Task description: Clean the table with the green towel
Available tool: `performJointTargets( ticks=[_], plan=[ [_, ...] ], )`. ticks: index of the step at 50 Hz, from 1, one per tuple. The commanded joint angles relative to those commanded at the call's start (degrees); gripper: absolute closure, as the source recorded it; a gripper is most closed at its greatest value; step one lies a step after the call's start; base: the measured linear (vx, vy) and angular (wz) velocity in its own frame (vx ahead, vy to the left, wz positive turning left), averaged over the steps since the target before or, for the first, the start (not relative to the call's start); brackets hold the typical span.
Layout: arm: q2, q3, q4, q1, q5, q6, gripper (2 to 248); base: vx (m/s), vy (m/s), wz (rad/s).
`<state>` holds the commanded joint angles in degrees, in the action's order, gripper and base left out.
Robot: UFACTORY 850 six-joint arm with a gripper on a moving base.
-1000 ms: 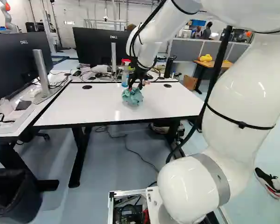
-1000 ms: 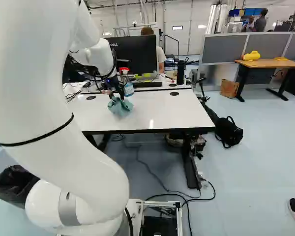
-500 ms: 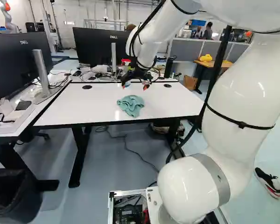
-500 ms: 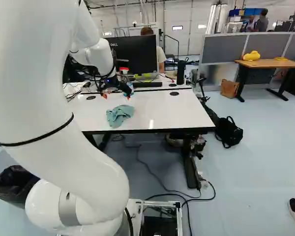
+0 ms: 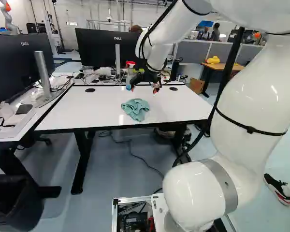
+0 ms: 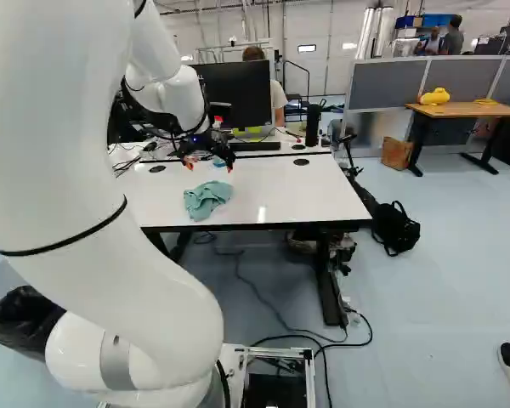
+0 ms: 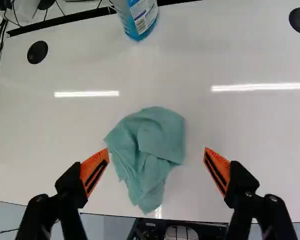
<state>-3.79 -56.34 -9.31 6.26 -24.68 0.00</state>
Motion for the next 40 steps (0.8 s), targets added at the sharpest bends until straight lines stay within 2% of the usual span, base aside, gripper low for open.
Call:
performJointTargets(
  ticks=[40],
  plan=[
    [0.9, 0.9, 0.0, -8.2, 0.0, 0.0, 3, 0.0, 0.0, 0.0]
  ],
)
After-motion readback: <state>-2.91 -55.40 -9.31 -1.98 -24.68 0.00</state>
